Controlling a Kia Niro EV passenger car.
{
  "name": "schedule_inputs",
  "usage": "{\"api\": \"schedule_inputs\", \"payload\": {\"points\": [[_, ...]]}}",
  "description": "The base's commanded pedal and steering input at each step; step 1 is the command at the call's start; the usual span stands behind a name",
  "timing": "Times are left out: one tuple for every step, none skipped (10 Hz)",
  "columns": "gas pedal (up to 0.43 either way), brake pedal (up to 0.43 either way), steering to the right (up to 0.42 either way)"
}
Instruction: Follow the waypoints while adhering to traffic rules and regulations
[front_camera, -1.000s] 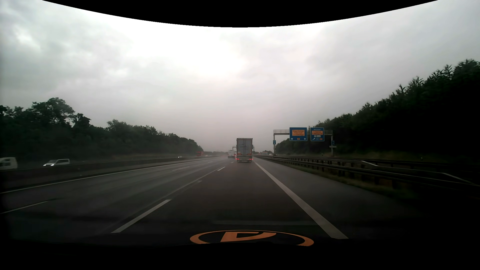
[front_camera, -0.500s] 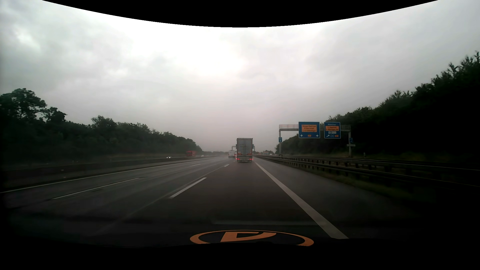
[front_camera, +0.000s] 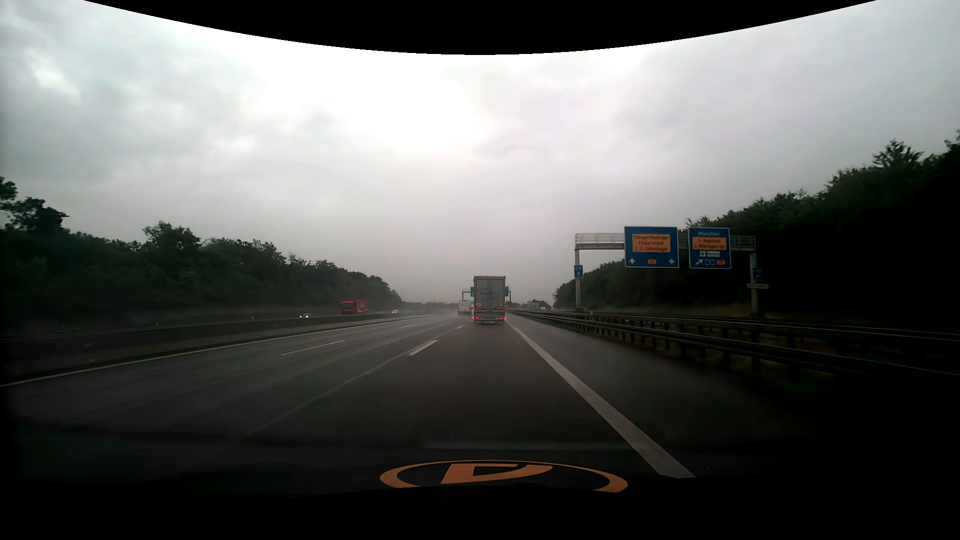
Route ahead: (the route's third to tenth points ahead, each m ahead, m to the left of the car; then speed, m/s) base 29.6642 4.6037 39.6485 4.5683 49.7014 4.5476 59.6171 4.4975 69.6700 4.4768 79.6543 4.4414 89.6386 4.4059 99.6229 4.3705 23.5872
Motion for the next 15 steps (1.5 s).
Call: {"api": "schedule_inputs", "payload": {"points": [[0.0,0.0,-0.003],[0.0,0.0,-0.002],[0.0,0.0,-0.003],[0.0,0.0,-0.002],[0.0,0.0,-0.003],[0.028,0.0,-0.003],[0.059,0.0,-0.003],[0.067,0.0,-0.002],[0.087,0.0,-0.002],[0.087,0.0,-0.002],[0.087,0.0,-0.002],[0.087,0.0,-0.002],[0.087,0.0,-0.002],[0.087,0.0,-0.002],[0.087,0.0,-0.002]]}}
